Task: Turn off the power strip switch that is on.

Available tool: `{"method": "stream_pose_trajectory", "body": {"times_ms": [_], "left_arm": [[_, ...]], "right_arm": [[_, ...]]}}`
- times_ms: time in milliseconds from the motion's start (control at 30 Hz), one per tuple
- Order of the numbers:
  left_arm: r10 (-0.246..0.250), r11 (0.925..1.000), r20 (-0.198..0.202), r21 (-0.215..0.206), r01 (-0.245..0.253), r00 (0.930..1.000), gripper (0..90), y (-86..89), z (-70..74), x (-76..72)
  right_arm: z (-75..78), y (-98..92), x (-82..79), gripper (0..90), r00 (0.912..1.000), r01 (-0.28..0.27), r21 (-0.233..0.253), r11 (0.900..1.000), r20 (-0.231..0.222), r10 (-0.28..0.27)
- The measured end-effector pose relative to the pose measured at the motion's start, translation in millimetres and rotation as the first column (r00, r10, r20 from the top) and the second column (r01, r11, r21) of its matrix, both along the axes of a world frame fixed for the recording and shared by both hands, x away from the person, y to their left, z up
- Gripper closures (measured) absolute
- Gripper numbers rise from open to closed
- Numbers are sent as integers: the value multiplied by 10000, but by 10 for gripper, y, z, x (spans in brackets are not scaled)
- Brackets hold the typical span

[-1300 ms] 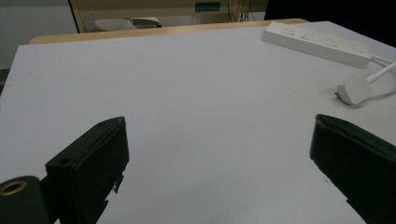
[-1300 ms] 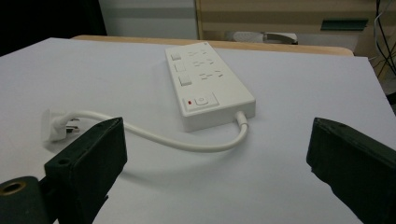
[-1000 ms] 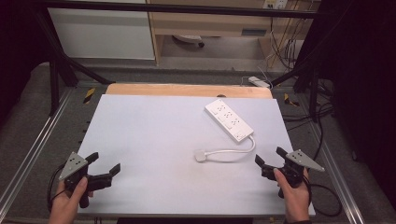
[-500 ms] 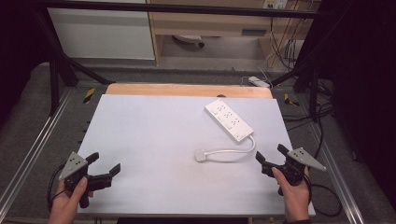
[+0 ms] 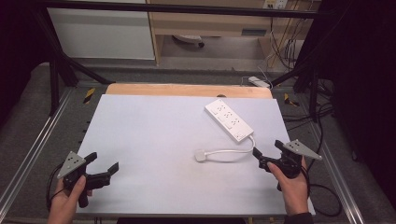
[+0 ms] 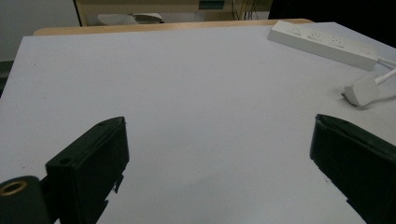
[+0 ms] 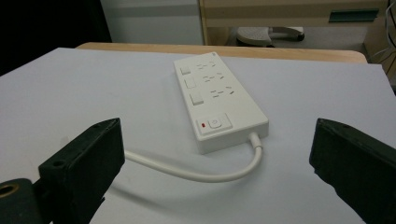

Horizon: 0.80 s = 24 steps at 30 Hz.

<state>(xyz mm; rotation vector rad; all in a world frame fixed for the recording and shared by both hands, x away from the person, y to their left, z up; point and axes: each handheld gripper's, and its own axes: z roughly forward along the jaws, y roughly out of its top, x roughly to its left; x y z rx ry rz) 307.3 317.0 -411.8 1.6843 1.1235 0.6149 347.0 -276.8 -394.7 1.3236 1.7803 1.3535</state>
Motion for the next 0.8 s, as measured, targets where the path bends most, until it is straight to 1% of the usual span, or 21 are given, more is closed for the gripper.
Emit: {"method": "stream_pose_trajectory", "body": {"times_ms": [100,200,233,300,400,567,700,733,800], "left_arm": [[10,10000,34,-18,-10,10000,45,2,4,-7],[-21,10000,51,-10,21,10000,45,-3,7,-13],[-29,10000,38,2,29,10000,45,-6,5,-10],[-23,10000,33,3,23,10000,45,-8,4,-9],[-53,10000,31,66,52,10000,45,-16,5,-8],[-86,9999,6,115,86,10000,45,-18,-5,1],[-97,9999,13,135,97,10000,45,-19,0,8],[-123,9997,35,219,122,9999,45,-32,3,4],[-166,9996,35,236,165,9999,45,-39,1,-1]], "right_arm": [[11,21,23,33,10000,-83,-87,9999,45,83],[61,34,51,31,9997,-104,-98,9999,212,106],[76,41,58,33,9996,-143,-39,9999,231,144],[113,50,77,35,9994,-204,-82,9998,272,206],[180,67,110,30,9995,-253,-134,9996,179,255],[311,104,158,28,9983,-480,-123,9988,311,484],[402,99,198,28,9978,-536,-19,9986,390,537],[422,95,213,28,9978,-510,-34,9987,414,511],[464,90,242,28,9977,-531,-99,9985,428,535]]}}
